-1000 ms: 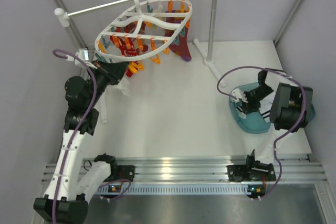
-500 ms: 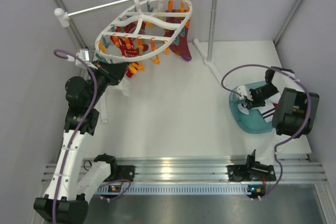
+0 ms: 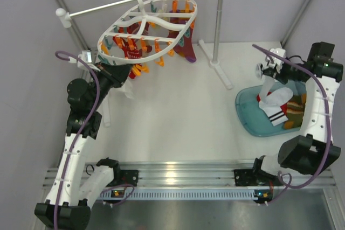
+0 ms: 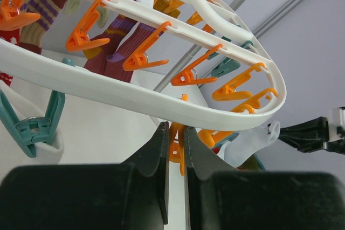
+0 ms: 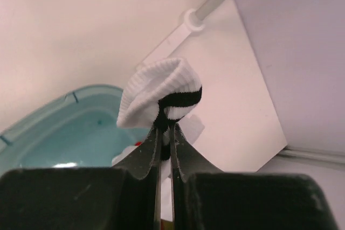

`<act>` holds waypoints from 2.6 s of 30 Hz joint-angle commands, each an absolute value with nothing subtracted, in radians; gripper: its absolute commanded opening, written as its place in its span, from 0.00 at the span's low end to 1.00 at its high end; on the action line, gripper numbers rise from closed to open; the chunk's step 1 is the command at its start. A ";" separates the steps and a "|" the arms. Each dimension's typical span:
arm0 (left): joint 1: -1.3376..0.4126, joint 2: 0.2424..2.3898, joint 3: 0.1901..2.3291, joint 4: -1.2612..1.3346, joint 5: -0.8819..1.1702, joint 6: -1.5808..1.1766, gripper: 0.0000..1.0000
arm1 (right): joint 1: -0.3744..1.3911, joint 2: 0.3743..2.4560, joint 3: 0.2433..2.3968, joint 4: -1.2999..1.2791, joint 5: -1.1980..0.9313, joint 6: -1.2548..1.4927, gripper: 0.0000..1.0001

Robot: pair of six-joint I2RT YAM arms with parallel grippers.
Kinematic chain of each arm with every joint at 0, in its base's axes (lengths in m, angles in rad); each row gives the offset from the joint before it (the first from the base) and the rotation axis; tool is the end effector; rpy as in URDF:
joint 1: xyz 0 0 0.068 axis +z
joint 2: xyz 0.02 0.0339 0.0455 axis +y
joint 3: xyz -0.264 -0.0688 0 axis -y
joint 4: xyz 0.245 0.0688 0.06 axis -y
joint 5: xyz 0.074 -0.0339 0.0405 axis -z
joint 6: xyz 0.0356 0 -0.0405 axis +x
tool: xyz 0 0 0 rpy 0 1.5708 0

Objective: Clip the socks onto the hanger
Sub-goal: Pick up the sock from the bin, then clamp the sock onto the hanger.

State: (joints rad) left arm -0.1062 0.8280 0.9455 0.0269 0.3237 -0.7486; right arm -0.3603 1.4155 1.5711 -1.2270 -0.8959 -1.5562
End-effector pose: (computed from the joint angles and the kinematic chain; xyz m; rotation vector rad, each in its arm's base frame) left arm 0.1821 -0.0308 0.4118 -0.2016 1.4879 -0.9262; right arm 0.2512 -0.0649 0.3871 -1.4207 1.6202 0.1446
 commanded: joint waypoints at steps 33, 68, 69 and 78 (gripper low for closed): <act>-0.101 0.812 0.897 0.103 0.337 -0.762 0.00 | 0.857 1.465 1.364 -0.080 -0.272 0.552 0.00; -0.101 0.798 0.851 0.094 0.365 -0.770 0.00 | 0.925 1.637 1.582 -0.008 -0.267 0.571 0.00; -0.101 0.796 0.851 0.094 0.367 -0.770 0.00 | 0.925 1.640 1.585 -0.008 -0.267 0.574 0.00; -0.101 0.795 0.841 0.092 0.377 -0.776 0.00 | 0.926 1.657 1.601 0.038 -0.262 0.575 0.00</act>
State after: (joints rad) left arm -0.0986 0.8001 0.8665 0.1066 0.3401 -0.7654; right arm 0.9123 1.6428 1.5272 -0.0845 -0.2699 0.5774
